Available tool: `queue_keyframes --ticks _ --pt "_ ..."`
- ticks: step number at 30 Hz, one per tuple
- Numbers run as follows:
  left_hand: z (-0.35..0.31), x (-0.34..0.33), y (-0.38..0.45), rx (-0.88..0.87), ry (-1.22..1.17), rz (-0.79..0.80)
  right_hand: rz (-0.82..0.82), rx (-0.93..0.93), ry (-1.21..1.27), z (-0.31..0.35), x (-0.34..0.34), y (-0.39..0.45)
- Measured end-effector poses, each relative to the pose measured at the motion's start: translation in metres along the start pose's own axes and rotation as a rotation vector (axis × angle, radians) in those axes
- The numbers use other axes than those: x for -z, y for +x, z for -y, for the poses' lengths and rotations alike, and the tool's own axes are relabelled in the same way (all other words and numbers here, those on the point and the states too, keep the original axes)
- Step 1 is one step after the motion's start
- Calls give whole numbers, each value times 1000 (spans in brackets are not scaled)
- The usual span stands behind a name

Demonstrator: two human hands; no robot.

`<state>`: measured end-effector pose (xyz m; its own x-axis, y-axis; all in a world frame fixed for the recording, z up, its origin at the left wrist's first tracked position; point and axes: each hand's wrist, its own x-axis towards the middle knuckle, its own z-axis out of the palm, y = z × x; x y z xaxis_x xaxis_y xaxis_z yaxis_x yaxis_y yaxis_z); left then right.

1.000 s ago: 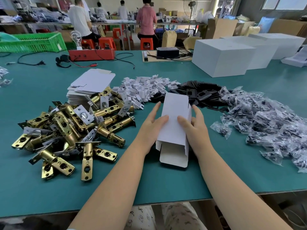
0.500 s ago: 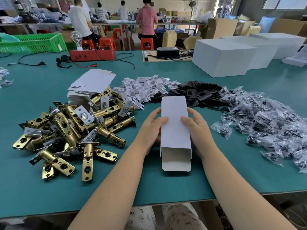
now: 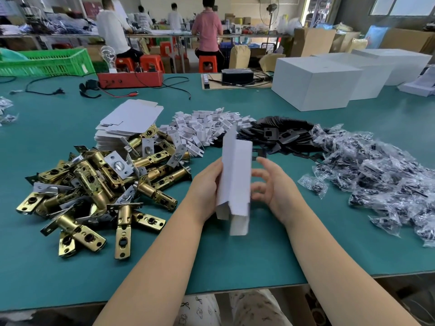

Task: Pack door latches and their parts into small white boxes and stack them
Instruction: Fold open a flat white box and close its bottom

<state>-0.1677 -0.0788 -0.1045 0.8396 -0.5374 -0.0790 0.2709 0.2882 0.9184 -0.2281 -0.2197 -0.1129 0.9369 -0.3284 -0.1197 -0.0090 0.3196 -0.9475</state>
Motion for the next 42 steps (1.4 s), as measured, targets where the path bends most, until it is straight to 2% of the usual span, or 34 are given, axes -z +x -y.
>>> queue_keyframes --ticks 3,5,8,10,13,16,18,23,33,36,38,40,42 --pt "1 -2 1 -13 -103 -42 129 -15 -140 -7 -5 -6" --pt "2 -7 -2 -10 -57 -103 191 -7 -213 -10 -8 -11" --pt "6 -13 -3 -90 127 -200 183 -11 -247 -4 -9 -15" --pt "4 -15 -2 -130 139 -255 131 -21 -183 -1 -5 -15" --pt "-2 -9 0 -114 -8 -184 121 22 -34 1 -1 -13" --pt "-5 -3 -2 -225 160 -65 199 69 57 3 0 -11" --pt "-6 -3 -5 -238 250 -31 245 77 77 3 0 -11" --pt "-6 -5 -8 -186 283 -19 216 41 66 2 2 -13" --pt "-3 -5 -9 -50 137 -40 147 -51 7 2 0 -11" --pt "-2 -2 -2 -90 59 -229 61 -104 95 12 -3 -6" --pt "-5 2 2 -123 -66 -397 46 -130 246 13 -1 -5" --pt "-7 9 5 -184 -182 -518 108 -138 392 10 8 -10" --pt "-9 12 6 -219 -237 -554 186 -97 410 7 11 -15"
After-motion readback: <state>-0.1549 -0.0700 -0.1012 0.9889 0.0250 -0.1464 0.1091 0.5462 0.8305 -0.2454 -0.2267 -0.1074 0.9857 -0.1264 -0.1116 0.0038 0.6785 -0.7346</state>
